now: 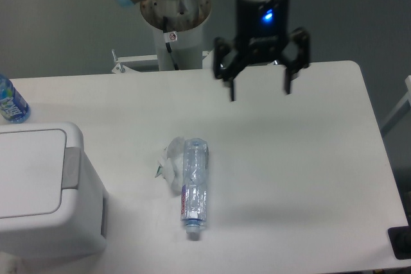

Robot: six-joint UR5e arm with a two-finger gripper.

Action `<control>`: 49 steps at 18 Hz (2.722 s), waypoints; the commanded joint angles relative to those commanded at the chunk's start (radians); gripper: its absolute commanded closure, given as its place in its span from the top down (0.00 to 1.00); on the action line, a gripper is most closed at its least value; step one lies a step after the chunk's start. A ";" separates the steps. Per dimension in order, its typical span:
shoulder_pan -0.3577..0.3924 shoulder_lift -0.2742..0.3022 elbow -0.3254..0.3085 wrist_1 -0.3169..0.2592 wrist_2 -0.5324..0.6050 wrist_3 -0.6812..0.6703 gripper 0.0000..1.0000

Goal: Open the trash can
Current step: 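Move the gripper over the white trash can lid beside the bottle, then lower the gripper onto the edge of the trash can lid and press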

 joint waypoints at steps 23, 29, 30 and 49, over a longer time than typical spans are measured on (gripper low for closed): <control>-0.302 -0.146 0.032 0.192 0.002 -0.276 1.00; -0.330 -0.158 0.025 0.192 0.005 -0.281 1.00; -0.330 -0.158 0.025 0.192 0.005 -0.281 1.00; -0.330 -0.172 0.025 0.193 0.008 -0.276 1.00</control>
